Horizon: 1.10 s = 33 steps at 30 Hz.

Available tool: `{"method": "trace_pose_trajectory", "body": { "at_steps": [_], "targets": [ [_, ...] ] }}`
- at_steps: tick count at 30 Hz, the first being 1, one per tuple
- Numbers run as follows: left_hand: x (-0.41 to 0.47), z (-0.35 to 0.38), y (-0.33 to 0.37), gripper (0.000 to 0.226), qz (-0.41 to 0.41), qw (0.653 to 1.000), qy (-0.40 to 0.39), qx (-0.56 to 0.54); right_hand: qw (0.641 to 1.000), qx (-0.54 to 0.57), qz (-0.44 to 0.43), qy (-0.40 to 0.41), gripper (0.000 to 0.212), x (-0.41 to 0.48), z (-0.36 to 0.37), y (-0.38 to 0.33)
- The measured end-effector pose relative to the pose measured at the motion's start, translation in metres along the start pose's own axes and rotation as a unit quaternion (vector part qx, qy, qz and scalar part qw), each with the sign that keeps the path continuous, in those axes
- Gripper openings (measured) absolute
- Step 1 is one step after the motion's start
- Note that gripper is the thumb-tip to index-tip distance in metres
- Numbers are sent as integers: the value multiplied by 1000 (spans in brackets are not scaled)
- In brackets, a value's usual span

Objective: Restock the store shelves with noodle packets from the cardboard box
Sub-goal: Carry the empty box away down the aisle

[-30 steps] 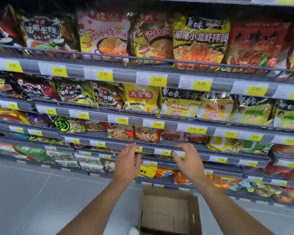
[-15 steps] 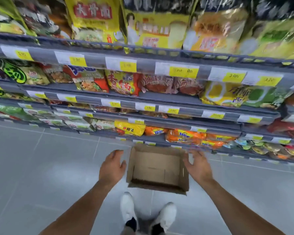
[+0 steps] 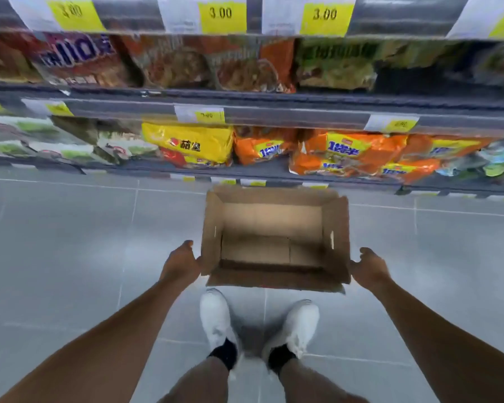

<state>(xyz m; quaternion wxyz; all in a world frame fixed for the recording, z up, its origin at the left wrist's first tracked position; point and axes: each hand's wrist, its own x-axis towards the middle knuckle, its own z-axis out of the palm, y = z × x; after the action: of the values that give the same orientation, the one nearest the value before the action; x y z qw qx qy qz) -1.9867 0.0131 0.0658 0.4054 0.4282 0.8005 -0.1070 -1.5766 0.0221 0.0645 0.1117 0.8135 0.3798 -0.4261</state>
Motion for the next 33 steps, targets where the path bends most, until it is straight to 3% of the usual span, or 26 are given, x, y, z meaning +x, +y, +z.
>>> {"method": "trace_pose_trajectory", "body": {
  "at_steps": [4,9,15,24,33],
  "targets": [
    [62,40,-3,65,-30,999,-10,-11,999,14,20,23,61,56,32,11],
    [107,71,-1,29,-45,998,30,46,998,-13,12,58,30,95,59,24],
    [112,67,-5,24,-45,997,47,48,996,-12,29,84,14,91,59,18],
    [10,-20,-8,25,-39,997,65,26,996,-1,6,85,31,-18,-8,-3],
    [-165,-178,7,25,4,997,75,21,993,65,-20,92,30,-202,-112,-37]
  ]
}}
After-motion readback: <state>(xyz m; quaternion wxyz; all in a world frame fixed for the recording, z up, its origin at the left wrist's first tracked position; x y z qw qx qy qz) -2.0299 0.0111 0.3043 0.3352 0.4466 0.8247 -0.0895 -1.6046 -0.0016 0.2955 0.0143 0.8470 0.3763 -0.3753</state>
